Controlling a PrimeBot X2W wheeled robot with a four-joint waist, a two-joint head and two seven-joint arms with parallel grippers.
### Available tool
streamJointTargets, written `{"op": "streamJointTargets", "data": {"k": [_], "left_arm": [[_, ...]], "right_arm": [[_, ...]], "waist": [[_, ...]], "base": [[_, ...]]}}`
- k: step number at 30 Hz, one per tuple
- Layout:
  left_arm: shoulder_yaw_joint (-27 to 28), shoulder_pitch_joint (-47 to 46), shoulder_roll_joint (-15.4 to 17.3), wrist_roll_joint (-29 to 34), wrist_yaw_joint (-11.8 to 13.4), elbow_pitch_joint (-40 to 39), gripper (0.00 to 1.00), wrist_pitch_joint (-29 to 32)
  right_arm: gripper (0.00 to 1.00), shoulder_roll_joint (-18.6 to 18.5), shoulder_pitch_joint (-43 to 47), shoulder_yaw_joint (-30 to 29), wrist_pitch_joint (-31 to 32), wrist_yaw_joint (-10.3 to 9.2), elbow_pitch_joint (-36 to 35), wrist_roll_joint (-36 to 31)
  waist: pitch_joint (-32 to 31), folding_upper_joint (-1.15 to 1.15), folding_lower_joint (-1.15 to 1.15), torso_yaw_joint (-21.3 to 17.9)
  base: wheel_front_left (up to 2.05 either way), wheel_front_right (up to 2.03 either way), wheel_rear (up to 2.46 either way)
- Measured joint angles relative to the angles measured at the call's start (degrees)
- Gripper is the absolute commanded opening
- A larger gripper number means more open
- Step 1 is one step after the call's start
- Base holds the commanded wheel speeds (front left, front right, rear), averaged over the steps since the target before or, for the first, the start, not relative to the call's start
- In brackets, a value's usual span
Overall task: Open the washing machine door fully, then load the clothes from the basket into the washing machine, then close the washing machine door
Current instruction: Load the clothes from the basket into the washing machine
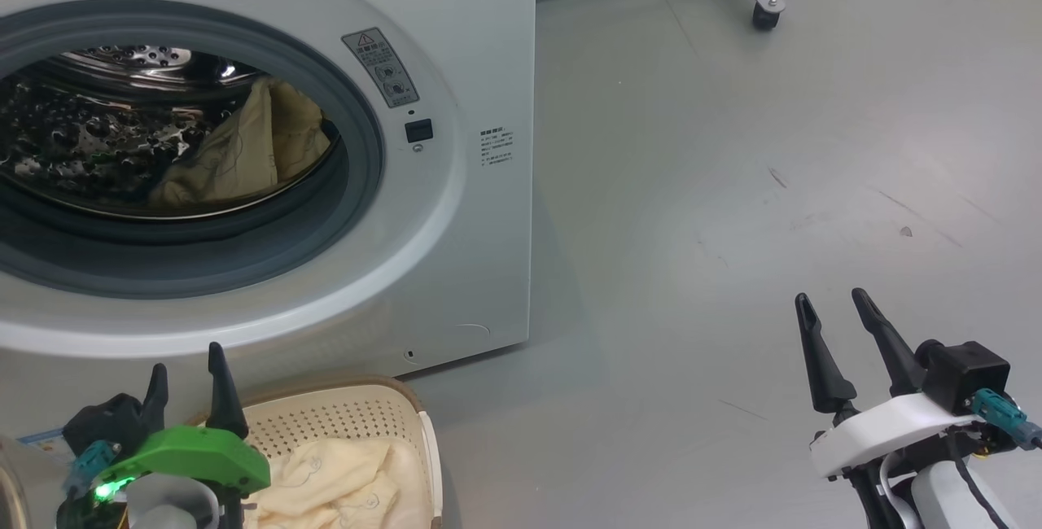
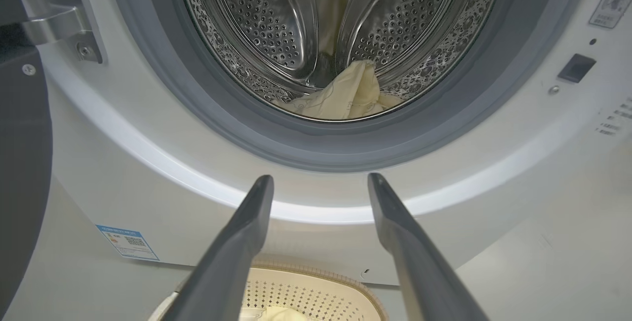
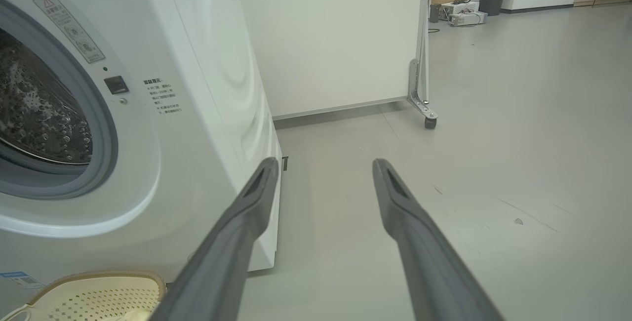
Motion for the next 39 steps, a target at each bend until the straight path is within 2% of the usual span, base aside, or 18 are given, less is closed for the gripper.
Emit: {"op": "streamJointTargets", "data": {"k": [19,39], "left_arm": [[-4.49,6.6,0.05,-1.27,0.66,-6.93,1.0,0.0],[-7.61,11.76,0.14,-1.8,3.12,-11.45,1.0,0.0]], "right_arm": [[1.0,-0.11,1.27,-1.26,0.0,0.0,-0.33,-0.41],[1.0,-0.43,3.27,-0.62,0.0,0.0,-0.59,-0.99]], "waist": [[-1.7,0.0,0.0,0.65],[-3.84,0.0,0.0,4.67]], "base": [[0.0,0.0,0.0],[0.0,0.0,0.0]]}}
